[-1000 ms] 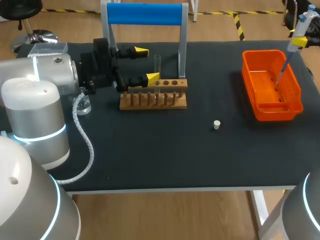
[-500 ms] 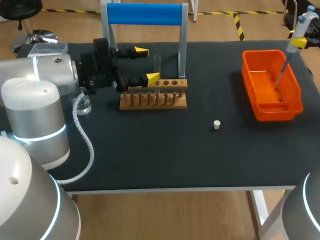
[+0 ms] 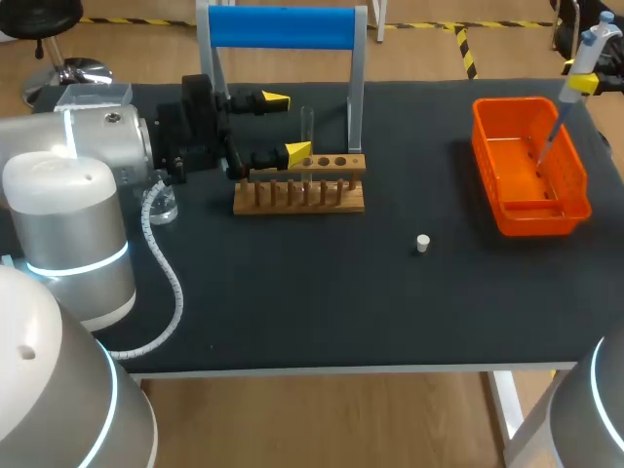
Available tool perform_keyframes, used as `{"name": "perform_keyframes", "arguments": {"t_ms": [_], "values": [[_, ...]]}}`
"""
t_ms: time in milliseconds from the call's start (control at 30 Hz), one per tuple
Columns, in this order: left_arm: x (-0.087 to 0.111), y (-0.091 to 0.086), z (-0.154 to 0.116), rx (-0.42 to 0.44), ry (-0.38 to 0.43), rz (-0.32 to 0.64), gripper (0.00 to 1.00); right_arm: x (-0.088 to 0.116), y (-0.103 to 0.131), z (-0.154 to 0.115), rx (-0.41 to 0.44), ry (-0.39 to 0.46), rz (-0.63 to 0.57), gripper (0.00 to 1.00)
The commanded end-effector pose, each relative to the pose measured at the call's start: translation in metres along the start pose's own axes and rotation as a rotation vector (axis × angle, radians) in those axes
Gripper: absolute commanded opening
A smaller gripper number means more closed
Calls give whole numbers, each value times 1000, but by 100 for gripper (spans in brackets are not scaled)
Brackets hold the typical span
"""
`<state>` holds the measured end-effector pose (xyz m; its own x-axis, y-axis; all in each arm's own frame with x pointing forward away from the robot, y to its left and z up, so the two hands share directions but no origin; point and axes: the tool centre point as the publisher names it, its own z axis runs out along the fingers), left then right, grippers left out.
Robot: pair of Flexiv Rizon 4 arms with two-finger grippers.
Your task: Invert the test tube, pick up the pipette, mount the tip to pipette, aspirate from beaker and dispense into the tube, eject the tip, return the pipette, and cap with the stopper.
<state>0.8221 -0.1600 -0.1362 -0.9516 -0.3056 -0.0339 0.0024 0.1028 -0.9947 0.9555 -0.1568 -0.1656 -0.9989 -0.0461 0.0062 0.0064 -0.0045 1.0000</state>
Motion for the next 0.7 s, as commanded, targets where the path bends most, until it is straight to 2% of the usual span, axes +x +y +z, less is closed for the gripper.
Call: {"name": "perform_keyframes", "arguments": {"t_ms": [33,367,567,700], "values": [[1,0,0,2,-4,1,100,0,0,0,3,0,0,0],[1,0,0,2,-4,1,100,0,0,0,3,0,0,0],[-1,-14,31,-5,6,4,100,0,0,0,3,0,0,0],[-2,-25,62,-15,15,-6,100,0,0,0,3,0,0,0]]}}
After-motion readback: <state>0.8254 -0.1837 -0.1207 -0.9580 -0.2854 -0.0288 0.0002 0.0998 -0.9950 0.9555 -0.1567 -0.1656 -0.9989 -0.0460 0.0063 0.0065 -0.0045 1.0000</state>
